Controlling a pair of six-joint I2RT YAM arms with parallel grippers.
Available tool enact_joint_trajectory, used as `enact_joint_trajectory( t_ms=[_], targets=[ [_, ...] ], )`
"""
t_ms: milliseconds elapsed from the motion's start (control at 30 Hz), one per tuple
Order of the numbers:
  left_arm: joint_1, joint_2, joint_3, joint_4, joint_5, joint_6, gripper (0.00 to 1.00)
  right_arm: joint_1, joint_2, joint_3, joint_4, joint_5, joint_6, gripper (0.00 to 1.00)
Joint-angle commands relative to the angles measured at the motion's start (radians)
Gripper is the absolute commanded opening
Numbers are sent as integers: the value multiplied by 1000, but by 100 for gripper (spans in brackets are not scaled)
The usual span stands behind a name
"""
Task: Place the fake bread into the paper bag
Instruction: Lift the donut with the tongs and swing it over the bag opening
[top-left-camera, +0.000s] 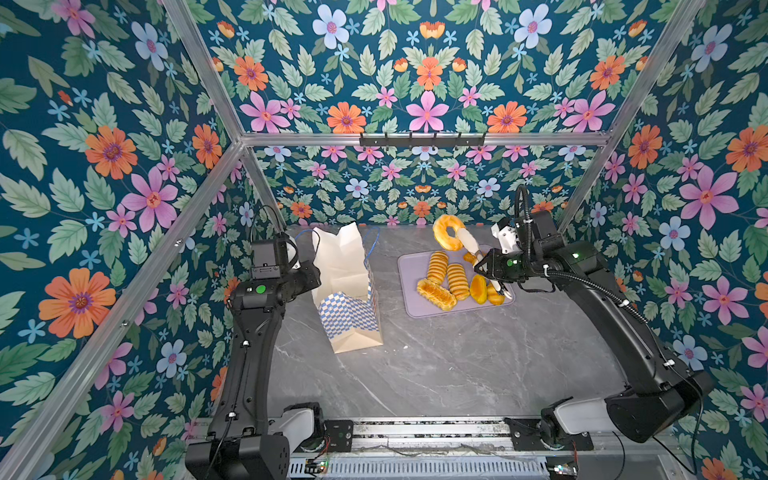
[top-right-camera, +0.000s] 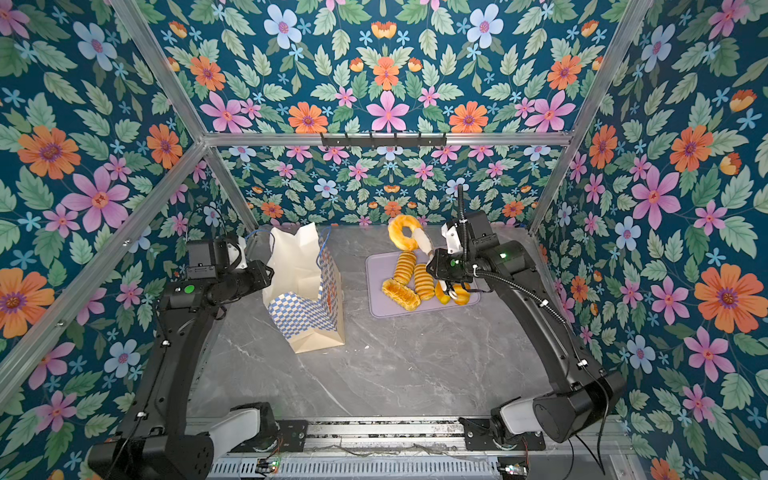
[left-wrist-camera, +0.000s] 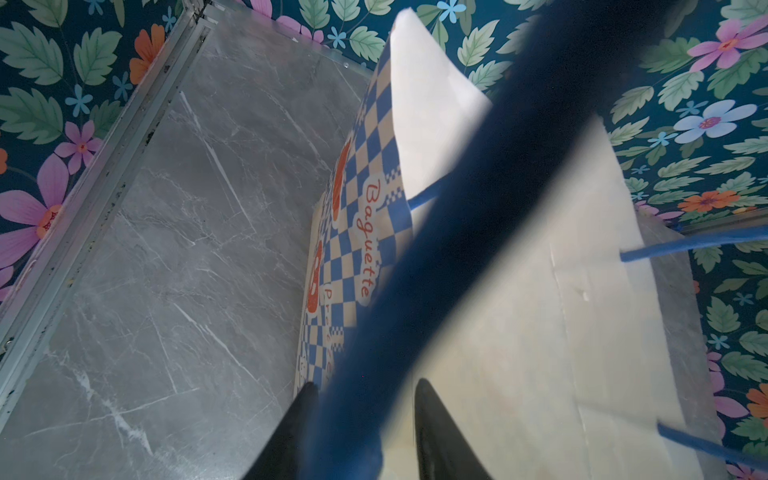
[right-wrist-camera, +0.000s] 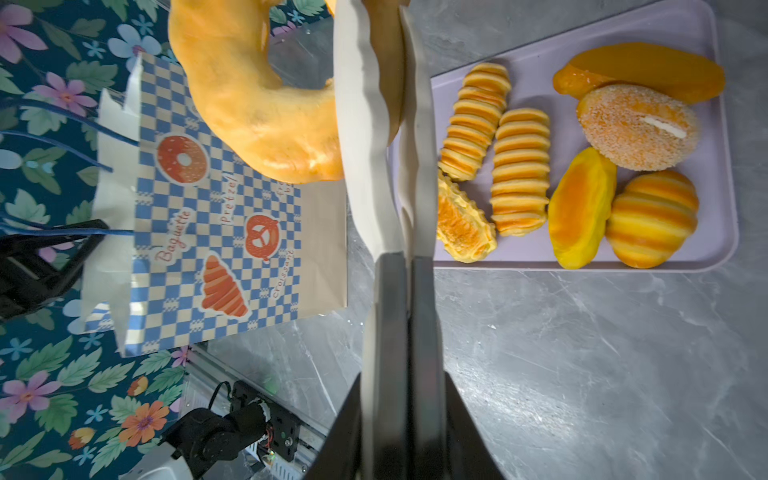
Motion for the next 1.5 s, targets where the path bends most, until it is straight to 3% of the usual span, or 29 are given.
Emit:
enact_joint_trajectory(
  t_ms=[0,233,600,1133,1467],
  targets=[
    [1,-4,-1,32,35,-7,34,27,-9,43,29,-41,30,22],
    [1,-7,-14,52,70,-20,19,141,28,180,51,-42,48,21],
    [1,-14,-37,72,90,-33,7,328,181,396,75,-24,53,21],
    [0,-16,-58,93,107,-42,4,478,472,693,0,4,50,19],
    [1,-19,-64,95,106,-44,3,490,551,733,-27,5,56,19]
  ],
)
